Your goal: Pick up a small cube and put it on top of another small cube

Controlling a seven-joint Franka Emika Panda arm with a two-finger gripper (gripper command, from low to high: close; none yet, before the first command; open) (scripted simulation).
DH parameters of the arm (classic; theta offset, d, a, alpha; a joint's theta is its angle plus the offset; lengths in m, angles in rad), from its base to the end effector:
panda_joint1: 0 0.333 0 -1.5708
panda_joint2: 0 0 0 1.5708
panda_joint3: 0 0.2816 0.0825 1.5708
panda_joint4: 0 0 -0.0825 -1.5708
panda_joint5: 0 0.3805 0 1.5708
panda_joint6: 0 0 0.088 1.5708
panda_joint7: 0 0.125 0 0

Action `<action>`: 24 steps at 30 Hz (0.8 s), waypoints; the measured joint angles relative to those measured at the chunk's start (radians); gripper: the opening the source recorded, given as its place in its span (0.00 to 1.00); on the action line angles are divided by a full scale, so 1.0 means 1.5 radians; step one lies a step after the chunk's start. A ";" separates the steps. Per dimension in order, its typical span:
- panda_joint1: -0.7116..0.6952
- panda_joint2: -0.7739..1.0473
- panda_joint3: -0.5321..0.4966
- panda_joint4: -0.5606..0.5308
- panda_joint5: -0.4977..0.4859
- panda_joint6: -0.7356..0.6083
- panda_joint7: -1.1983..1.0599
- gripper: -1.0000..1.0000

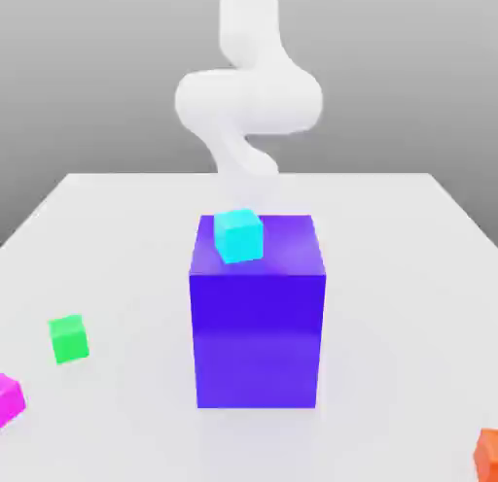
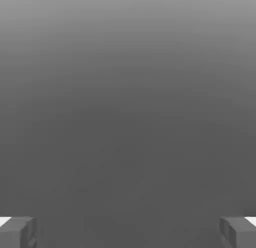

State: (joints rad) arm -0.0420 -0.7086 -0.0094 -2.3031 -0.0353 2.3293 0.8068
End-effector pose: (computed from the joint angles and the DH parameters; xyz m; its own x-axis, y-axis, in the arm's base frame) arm 0.4102 -0.0231 0.6402 0.4785 -0.7322 0.4847 -0.5692 -0.6790 -0.4637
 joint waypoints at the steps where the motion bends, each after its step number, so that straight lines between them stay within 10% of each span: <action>1: -0.012 0.026 -0.004 -0.001 -0.010 0.008 0.002 0.50; 13: -0.114 0.317 -0.092 -0.010 -0.071 0.101 -0.015 0.50; 24: -0.236 0.586 -0.146 -0.021 0.038 0.192 -0.146 0.50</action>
State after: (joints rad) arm -0.3965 0.1704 -0.2285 -2.3350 0.0219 2.6179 0.5872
